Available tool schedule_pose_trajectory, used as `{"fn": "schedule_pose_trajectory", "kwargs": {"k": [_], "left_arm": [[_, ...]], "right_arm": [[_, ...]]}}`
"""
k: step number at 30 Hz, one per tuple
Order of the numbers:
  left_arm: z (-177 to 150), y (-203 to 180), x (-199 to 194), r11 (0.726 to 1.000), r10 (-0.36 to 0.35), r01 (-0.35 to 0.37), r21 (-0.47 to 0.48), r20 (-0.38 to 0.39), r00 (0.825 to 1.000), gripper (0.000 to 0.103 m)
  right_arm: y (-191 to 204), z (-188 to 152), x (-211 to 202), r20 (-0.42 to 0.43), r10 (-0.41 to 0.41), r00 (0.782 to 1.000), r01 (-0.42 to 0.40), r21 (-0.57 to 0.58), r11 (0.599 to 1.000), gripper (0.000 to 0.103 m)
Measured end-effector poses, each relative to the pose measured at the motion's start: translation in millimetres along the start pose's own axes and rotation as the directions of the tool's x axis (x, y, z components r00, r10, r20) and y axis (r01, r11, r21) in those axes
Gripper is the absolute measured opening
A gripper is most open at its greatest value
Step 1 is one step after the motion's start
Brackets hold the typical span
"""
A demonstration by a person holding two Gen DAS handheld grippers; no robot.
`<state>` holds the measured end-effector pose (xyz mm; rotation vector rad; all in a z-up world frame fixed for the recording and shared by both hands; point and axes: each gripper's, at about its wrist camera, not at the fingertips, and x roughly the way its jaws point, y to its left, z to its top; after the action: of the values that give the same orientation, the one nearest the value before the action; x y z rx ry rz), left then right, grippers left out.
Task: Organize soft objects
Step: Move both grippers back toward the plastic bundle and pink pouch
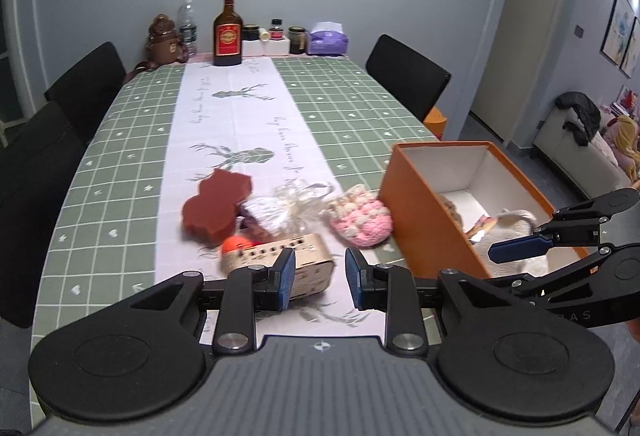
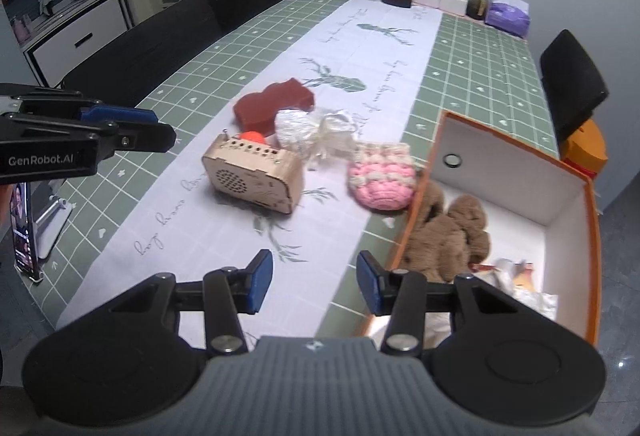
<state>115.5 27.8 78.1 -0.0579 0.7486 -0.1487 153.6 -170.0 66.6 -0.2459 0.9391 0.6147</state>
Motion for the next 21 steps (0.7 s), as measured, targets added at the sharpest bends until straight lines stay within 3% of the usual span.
{"fn": "schedule_pose_trajectory", "kwargs": {"k": [13,17,21], "left_arm": [[15.6,44.7,28.9,0.995,0.089,-0.089,-0.034,-0.015,0.996,0.033],[22.8,49.1,51.2,0.998,0.054,-0.055,-0.031,-0.041,0.998,0.034],[33.7,40.7,74.5,0.999,0.032,-0.03,0.028,-0.064,0.997,0.04]], "right_arm": [[4.4,45.6,41.3,0.011,0.011,1.0,-0.011,0.077,0.997,0.046],[-2.0,64.8,62.3,-0.004,0.001,1.0,-0.001,0.099,0.995,0.046],[-9.1,81.1,88.3,-0.056,-0.031,0.998,0.033,0.049,0.998,0.046]]}}
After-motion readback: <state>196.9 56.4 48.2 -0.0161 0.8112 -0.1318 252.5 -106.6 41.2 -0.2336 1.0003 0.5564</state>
